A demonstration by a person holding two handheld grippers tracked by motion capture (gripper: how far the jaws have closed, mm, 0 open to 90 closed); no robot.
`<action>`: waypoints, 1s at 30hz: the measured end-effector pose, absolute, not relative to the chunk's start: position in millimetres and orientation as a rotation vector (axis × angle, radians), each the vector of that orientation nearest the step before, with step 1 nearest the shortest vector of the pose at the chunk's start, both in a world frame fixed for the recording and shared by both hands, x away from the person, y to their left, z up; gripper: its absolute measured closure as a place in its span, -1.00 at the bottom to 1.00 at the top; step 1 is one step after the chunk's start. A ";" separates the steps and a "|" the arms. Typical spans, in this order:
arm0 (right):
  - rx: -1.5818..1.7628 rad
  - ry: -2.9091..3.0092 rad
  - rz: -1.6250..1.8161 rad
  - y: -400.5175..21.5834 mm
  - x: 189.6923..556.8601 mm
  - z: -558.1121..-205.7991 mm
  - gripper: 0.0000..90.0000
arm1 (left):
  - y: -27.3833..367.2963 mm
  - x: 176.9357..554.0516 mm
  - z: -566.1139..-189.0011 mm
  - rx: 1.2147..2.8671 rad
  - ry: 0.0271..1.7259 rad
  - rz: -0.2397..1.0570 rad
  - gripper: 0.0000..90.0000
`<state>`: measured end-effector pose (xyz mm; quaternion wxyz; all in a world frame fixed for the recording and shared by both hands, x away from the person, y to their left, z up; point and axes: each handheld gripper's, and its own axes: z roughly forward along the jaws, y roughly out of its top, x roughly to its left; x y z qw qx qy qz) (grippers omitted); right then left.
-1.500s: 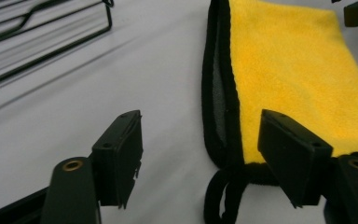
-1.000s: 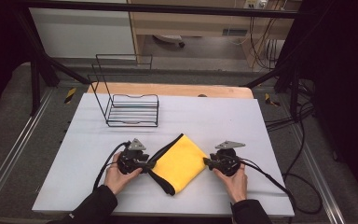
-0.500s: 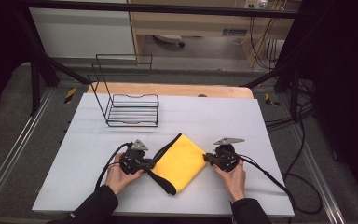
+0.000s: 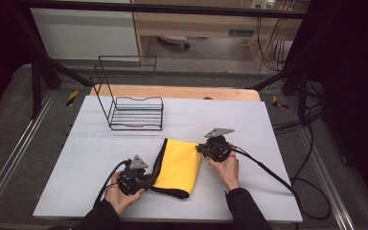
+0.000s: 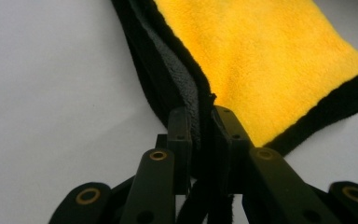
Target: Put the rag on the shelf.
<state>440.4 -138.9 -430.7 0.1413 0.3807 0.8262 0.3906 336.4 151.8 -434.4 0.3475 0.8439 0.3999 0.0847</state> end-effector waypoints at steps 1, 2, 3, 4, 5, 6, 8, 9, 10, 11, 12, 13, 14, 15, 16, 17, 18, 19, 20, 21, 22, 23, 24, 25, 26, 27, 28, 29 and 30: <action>1.081 2.394 1.123 -134.5 443.4 -429.8 0.89 | 152.3 334.5 -434.9 2.181 1.043 0.229 0.72; 1.055 2.405 1.124 -130.8 446.7 -429.2 0.88 | 153.3 333.4 -435.5 2.174 1.045 0.235 0.70; 1.043 2.411 1.127 -128.0 449.7 -429.3 0.88 | 153.9 333.1 -436.5 2.165 1.050 0.234 0.68; 1.060 2.425 1.121 -124.7 455.0 -432.2 0.85 | 154.8 333.5 -437.1 2.159 1.055 0.234 0.62; 1.076 2.425 1.115 -124.1 456.9 -435.1 0.81 | 155.4 334.2 -437.3 2.154 1.054 0.232 0.59; 1.076 2.425 1.115 -124.1 456.9 -435.1 0.81 | 156.2 335.0 -437.2 2.152 1.050 0.225 0.59; 1.090 2.392 1.101 -126.2 455.0 -437.9 0.52 | 158.6 336.1 -434.7 2.152 1.032 0.227 0.41; 1.090 2.392 1.101 -126.2 455.0 -437.9 0.52 | 160.1 336.7 -432.8 2.149 1.023 0.233 0.41; 1.095 2.365 1.111 -128.9 452.1 -435.8 0.42 | 162.0 337.7 -430.7 2.143 1.013 0.235 0.35; 1.135 2.326 1.158 -135.4 443.0 -429.0 0.10 | 163.9 339.1 -428.4 2.136 1.006 0.242 0.16; 1.135 2.326 1.158 -135.4 443.0 -429.0 0.10 | 166.0 340.8 -425.9 2.132 0.997 0.254 0.16; 1.141 2.315 1.174 -141.8 430.7 -422.2 -0.18 | 167.8 343.1 -423.7 2.121 0.989 0.263 -0.01; 1.141 2.315 1.174 -141.8 430.7 -422.2 -0.18 | 169.8 345.5 -421.3 2.113 0.986 0.271 -0.01; 1.172 2.305 1.204 -146.0 413.3 -417.3 -0.26 | 171.4 347.9 -419.3 2.102 0.981 0.281 -0.17; 1.161 2.316 1.222 -146.6 403.7 -416.6 -0.31 | 172.6 350.0 -417.6 2.089 0.981 0.284 -0.26; 1.161 2.316 1.222 -146.6 403.7 -416.6 -0.31 | 174.0 351.6 -416.0 2.083 0.979 0.289 -0.33; 1.171 2.337 1.248 -145.1 383.9 -417.5 -0.37 | 175.2 352.6 -415.0 2.082 0.971 0.298 -0.40; 1.171 2.337 1.248 -145.1 383.9 -417.5 -0.37 | 176.3 353.1 -414.7 2.078 0.969 0.308 -0.40; 1.177 2.353 1.262 -143.5 374.6 -418.4 -0.38 | 177.9 353.7 -414.6 2.079 0.964 0.313 -0.47; 1.193 2.378 1.279 -140.0 359.2 -421.5 -0.36 | 179.7 354.3 -414.8 2.084 0.959 0.306 -0.56; 1.193 2.378 1.279 -140.0 359.2 -421.5 -0.36 | 181.6 354.6 -415.4 2.082 0.963 0.307 -0.56; 1.194 2.406 1.287 -136.6 347.7 -425.7 -0.27 | 183.5 354.8 -416.1 2.078 0.970 0.308 -0.60; 1.194 2.406 1.287 -136.6 347.7 -425.7 -0.27 | 185.7 355.2 -416.7 2.080 0.971 0.305 -0.60; 1.197 2.422 1.279 -135.2 344.1 -428.0 -0.24 | 187.8 355.4 -417.4 2.076 0.981 0.301 -0.62; 1.215 2.427 1.276 -133.8 340.6 -429.9 -0.19 | 190.1 355.7 -417.6 2.077 0.987 0.301 -0.64; 1.218 2.437 1.272 -132.1 337.4 -432.5 -0.13 | 192.0 356.0 -418.0 2.070 0.994 0.300 -0.65; 1.218 2.448 1.272 -130.1 334.7 -435.9 -0.12 | 193.8 356.5 -418.0 2.064 1.000 0.301 -0.66; 1.237 2.478 1.263 -124.5 331.0 -441.6 -0.08 | 195.7 357.0 -417.8 2.062 1.003 0.304 -0.67; 1.237 2.478 1.263 -124.5 331.0 -441.6 -0.08 | 197.2 357.5 -417.8 2.055 1.009 0.306 -0.67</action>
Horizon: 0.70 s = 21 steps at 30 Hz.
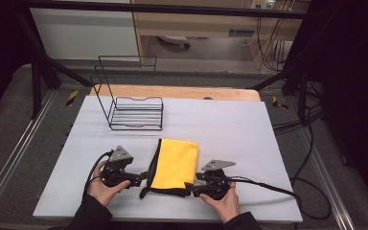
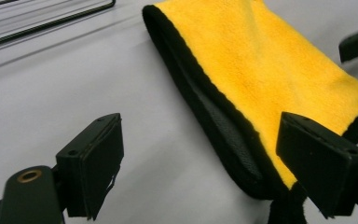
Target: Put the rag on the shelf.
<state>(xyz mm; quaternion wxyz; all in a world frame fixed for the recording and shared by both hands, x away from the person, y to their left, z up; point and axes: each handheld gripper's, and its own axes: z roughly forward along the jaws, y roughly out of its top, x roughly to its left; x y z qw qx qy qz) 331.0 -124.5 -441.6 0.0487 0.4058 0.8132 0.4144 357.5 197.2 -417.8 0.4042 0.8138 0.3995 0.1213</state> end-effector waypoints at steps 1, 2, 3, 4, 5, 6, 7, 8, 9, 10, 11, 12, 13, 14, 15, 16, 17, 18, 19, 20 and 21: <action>1.228 2.478 1.253 -121.8 330.5 -443.5 -0.06 | 198.6 358.3 -418.0 2.049 1.013 0.309 -0.68; 1.226 2.478 1.245 -119.2 330.3 -444.4 -0.02 | 199.5 358.7 -418.2 2.043 1.019 0.304 -0.69; 1.228 2.472 1.246 -116.5 330.1 -445.5 0.03 | 200.2 359.1 -418.6 2.042 1.019 0.304 -0.70; 1.239 2.468 1.243 -113.9 329.9 -447.6 0.07 | 200.7 359.3 -418.9 2.042 1.022 0.302 -0.70; 1.253 2.471 1.234 -111.9 329.9 -450.8 0.10 | 201.0 359.6 -419.3 2.043 1.024 0.299 -0.70; 1.263 2.453 1.227 -110.6 328.6 -452.5 0.19 | 201.3 360.1 -419.7 2.048 1.023 0.295 -0.69; 1.270 2.438 1.208 -110.1 327.5 -452.3 0.25 | 201.1 360.4 -420.2 2.048 1.027 0.290 -0.69; 1.283 2.436 1.188 -109.0 326.9 -451.7 0.30 | 201.2 360.6 -420.7 2.051 1.027 0.290 -0.69; 1.277 2.430 1.162 -107.1 325.9 -451.3 0.35 | 201.2 360.8 -421.1 2.054 1.027 0.288 -0.69; 1.251 2.425 1.134 -104.6 324.1 -451.1 0.40 | 201.1 360.9 -421.3 2.056 1.027 0.286 -0.68; 1.242 2.421 1.114 -102.2 322.4 -450.4 0.49 | 201.1 360.9 -421.4 2.056 1.028 0.285 -0.68; 1.243 2.422 1.110 -100.4 321.3 -450.2 0.57 | 201.2 360.9 -421.4 2.056 1.029 0.285 -0.68; 1.247 2.422 1.109 -100.0 320.9 -449.9 0.69 | 201.5 361.0 -421.3 2.054 1.030 0.286 -0.68; 1.249 2.424 1.115 -100.0 321.0 -450.0 0.77 | 201.8 360.9 -421.2 2.052 1.031 0.286 -0.68; 1.245 2.429 1.117 -100.6 321.8 -449.8 0.83 | 202.1 360.9 -421.2 2.052 1.033 0.287 -0.68; 1.259 2.434 1.119 -100.9 322.7 -449.3 0.86 | 202.5 360.8 -421.2 2.050 1.033 0.287 -0.67; 1.263 2.439 1.125 -101.5 323.9 -448.8 0.88 | 202.5 360.8 -421.4 2.045 1.036 0.284 -0.67; 1.275 2.444 1.128 -102.2 324.8 -448.4 0.90 | 202.9 360.8 -421.3 2.044 1.037 0.283 -0.67; 1.290 2.460 1.141 -105.2 327.6 -446.8 0.91 | 203.2 360.8 -421.2 2.043 1.037 0.279 -0.67; 1.283 2.470 1.138 -107.0 329.0 -445.1 0.91 | 203.8 360.7 -420.9 2.045 1.035 0.277 -0.67; 1.283 2.470 1.138 -107.0 329.0 -445.1 0.91 | 204.4 360.6 -420.7 2.043 1.037 0.280 -0.67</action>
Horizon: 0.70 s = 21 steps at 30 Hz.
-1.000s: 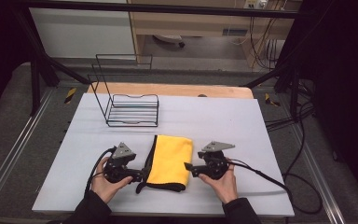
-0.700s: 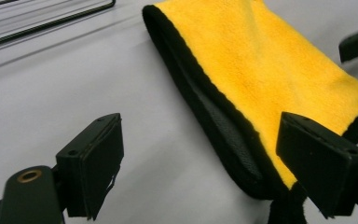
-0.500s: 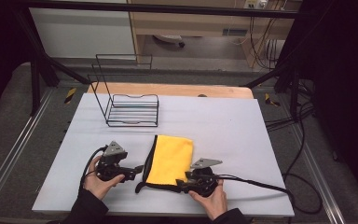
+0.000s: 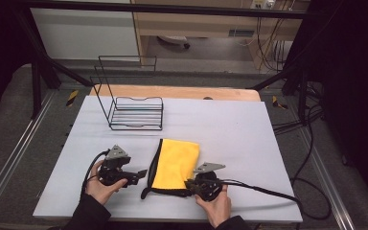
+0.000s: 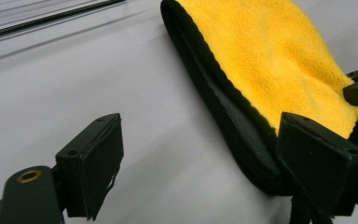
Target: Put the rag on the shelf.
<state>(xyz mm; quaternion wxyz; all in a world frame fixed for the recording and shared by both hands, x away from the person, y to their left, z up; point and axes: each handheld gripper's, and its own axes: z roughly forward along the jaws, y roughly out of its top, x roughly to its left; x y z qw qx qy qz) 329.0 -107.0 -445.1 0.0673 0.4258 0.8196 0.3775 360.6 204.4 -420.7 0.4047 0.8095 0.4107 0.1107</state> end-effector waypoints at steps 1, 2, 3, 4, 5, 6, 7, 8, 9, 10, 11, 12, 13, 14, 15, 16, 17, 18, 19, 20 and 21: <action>1.274 2.473 1.130 -109.5 330.0 -442.9 0.91 | 205.1 360.5 -420.2 2.041 1.038 0.284 -0.67; 1.274 2.478 1.129 -112.6 331.1 -440.8 0.91 | 205.4 360.4 -420.0 2.036 1.038 0.275 -0.67; 1.276 2.482 1.137 -117.0 332.5 -438.7 0.91 | 206.1 360.3 -419.3 2.035 1.039 0.278 -0.67; 1.267 2.497 1.135 -121.7 334.2 -436.9 0.91 | 206.5 360.5 -418.8 2.032 1.039 0.275 -0.67; 1.268 2.491 1.137 -126.8 335.1 -435.0 0.91 | 206.8 360.6 -418.2 2.030 1.041 0.274 -0.67; 1.249 2.479 1.131 -131.4 336.1 -433.3 0.90 | 206.7 360.6 -417.7 2.026 1.041 0.271 -0.67; 1.225 2.498 1.125 -135.5 338.1 -432.5 0.89 | 206.1 360.9 -417.6 2.021 1.042 0.260 -0.67; 1.225 2.498 1.135 -138.2 338.7 -432.0 0.86 | 205.8 361.4 -417.2 2.020 1.041 0.257 -0.67; 1.202 2.501 1.139 -140.2 339.3 -433.0 0.79 | 205.3 362.0 -416.6 2.017 1.040 0.259 -0.68; 1.195 2.517 1.132 -140.7 339.9 -434.2 0.71 | 204.1 362.8 -416.5 2.012 1.036 0.247 -0.69; 1.185 2.505 1.125 -140.9 339.6 -434.8 0.61 | 202.9 364.0 -415.9 2.013 1.028 0.237 -0.70; 1.161 2.498 1.143 -142.3 339.9 -434.5 0.53 | 201.6 365.5 -415.2 2.013 1.023 0.227 -0.73; 1.159 2.499 1.179 -144.1 341.0 -433.1 0.41 | 200.0 367.3 -414.2 2.011 1.018 0.225 -0.77; 1.156 2.480 1.225 -146.7 342.6 -431.0 0.26 | 198.2 369.2 -412.7 2.013 1.008 0.224 -0.79; 1.145 2.453 1.260 -149.8 344.3 -428.1 0.14 | 196.0 371.1 -411.1 2.018 0.998 0.226 -0.80; 1.134 2.431 1.280 -153.3 346.6 -425.2 0.02 | 193.5 372.9 -409.7 2.021 0.988 0.229 -0.81; 1.126 2.414 1.297 -157.0 349.1 -422.6 -0.15 | 190.8 375.1 -408.3 2.026 0.986 0.239 -0.82; 1.117 2.390 1.309 -160.7 351.8 -420.6 -0.27 | 188.5 377.7 -407.1 2.032 0.988 0.242 -0.82; 1.122 2.376 1.304 -164.5 354.4 -419.0 -0.31 | 186.5 380.6 -406.0 2.034 0.983 0.240 -0.82; 1.120 2.369 1.293 -168.7 357.1 -417.5 -0.37 | 184.5 383.8 -404.9 2.035 0.974 0.240 -0.81; 1.112 2.358 1.295 -172.9 359.9 -416.7 -0.45 | 182.1 387.3 -404.0 2.035 0.968 0.248 -0.81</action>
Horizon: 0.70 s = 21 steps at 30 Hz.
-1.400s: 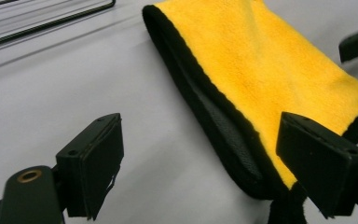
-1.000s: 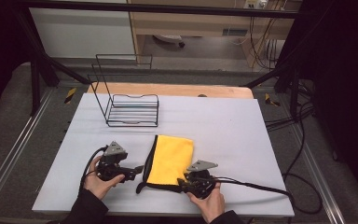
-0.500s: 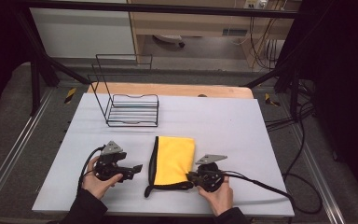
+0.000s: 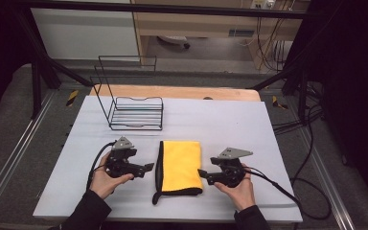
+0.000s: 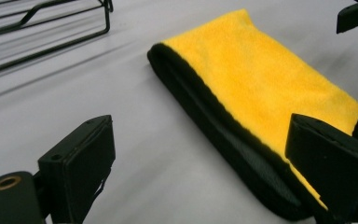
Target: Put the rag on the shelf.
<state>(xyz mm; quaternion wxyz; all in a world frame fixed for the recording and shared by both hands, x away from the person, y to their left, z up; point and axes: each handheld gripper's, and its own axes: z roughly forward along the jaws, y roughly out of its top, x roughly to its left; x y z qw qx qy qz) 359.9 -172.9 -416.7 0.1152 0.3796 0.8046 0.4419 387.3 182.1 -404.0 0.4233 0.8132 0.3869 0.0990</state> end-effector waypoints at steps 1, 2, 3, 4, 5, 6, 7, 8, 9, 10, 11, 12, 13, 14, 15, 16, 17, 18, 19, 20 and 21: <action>1.116 2.342 1.299 -177.1 362.6 -415.9 -0.50 | 179.4 391.6 -403.0 2.040 0.973 0.257 -0.79; 1.123 2.324 1.307 -181.6 365.0 -415.4 -0.54 | 176.4 396.5 -402.1 2.045 0.977 0.261 -0.76; 1.134 2.307 1.315 -185.8 367.5 -415.2 -0.59 | 173.5 401.4 -401.2 2.048 0.977 0.264 -0.73; 1.147 2.297 1.320 -189.4 369.8 -415.3 -0.65 | 170.4 406.3 -400.5 2.048 0.979 0.272 -0.72; 1.156 2.287 1.329 -192.8 371.8 -416.0 -0.69 | 167.5 411.1 -400.0 2.049 0.985 0.281 -0.70; 1.172 2.285 1.334 -195.9 373.1 -416.7 -0.72 | 165.0 416.2 -399.7 2.053 0.989 0.296 -0.66; 1.181 2.279 1.338 -198.9 374.6 -417.9 -0.75 | 161.7 421.1 -400.7 2.040 1.004 0.289 -0.62; 1.188 2.273 1.340 -201.0 375.5 -419.6 -0.78 | 159.1 426.1 -401.5 2.039 1.013 0.283 -0.57; 1.193 2.271 1.343 -202.9 376.1 -421.1 -0.79 | 156.1 431.1 -403.0 2.042 1.019 0.286 -0.53; 1.204 2.271 1.336 -205.8 376.4 -424.0 -0.80 | 153.3 436.0 -404.7 2.049 1.031 0.297 -0.46; 1.204 2.271 1.336 -205.8 376.4 -424.0 -0.80 | 150.5 440.5 -407.0 2.050 1.042 0.306 -0.46; 1.204 2.272 1.330 -206.2 376.6 -425.2 -0.81 | 147.9 444.9 -409.8 2.046 1.051 0.296 -0.39; 1.217 2.280 1.315 -205.8 376.1 -425.7 -0.83 | 145.3 449.3 -413.0 2.042 1.067 0.289 -0.34; 1.210 2.285 1.303 -205.4 376.3 -426.5 -0.84 | 143.0 453.5 -416.1 2.044 1.080 0.285 -0.32; 1.209 2.294 1.303 -205.2 376.1 -426.8 -0.83 | 140.2 457.4 -419.8 2.042 1.088 0.275 -0.29; 1.204 2.296 1.305 -204.6 376.4 -427.2 -0.83 | 137.6 460.8 -423.2 2.043 1.101 0.266 -0.20; 1.204 2.296 1.305 -204.6 376.4 -427.2 -0.83 | 135.5 464.1 -426.4 2.055 1.105 0.261 -0.20; 1.206 2.293 1.309 -204.5 376.4 -427.3 -0.83 | 133.3 466.8 -429.5 2.068 1.110 0.262 -0.16; 1.205 2.295 1.311 -204.5 376.6 -427.3 -0.83 | 131.7 469.2 -432.3 2.074 1.117 0.259 -0.13; 1.204 2.297 1.315 -204.4 376.6 -427.3 -0.82 | 130.7 471.5 -434.8 2.077 1.126 0.249 -0.10; 1.202 2.294 1.318 -204.2 376.6 -427.5 -0.82 | 130.2 473.5 -436.9 2.075 1.134 0.235 -0.04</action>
